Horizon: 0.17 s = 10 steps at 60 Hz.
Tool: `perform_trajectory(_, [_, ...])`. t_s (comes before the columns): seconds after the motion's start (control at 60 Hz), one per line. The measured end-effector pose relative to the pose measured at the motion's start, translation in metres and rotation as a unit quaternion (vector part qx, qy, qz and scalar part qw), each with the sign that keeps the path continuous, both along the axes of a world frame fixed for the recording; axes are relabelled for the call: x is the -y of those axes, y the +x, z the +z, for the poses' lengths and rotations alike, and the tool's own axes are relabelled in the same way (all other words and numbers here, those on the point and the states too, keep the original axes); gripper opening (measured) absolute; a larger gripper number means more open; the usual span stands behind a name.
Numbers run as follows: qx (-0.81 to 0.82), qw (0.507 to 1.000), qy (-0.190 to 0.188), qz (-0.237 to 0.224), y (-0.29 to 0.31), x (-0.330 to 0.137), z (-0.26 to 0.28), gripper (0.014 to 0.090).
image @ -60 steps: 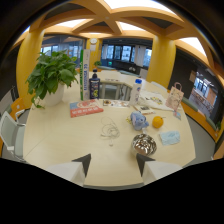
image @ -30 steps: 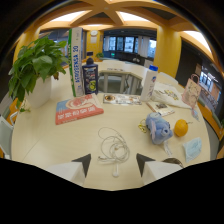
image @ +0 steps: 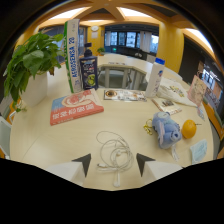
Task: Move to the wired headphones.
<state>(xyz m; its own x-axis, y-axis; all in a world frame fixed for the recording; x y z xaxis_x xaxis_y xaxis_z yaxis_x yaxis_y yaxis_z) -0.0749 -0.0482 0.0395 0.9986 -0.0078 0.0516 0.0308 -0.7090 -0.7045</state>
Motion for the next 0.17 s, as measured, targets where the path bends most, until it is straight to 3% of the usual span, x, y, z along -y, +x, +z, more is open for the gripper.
perform_trajectory(0.167, [0.004, 1.0, -0.004, 0.002, 0.0012, 0.001, -0.0001, 0.0862])
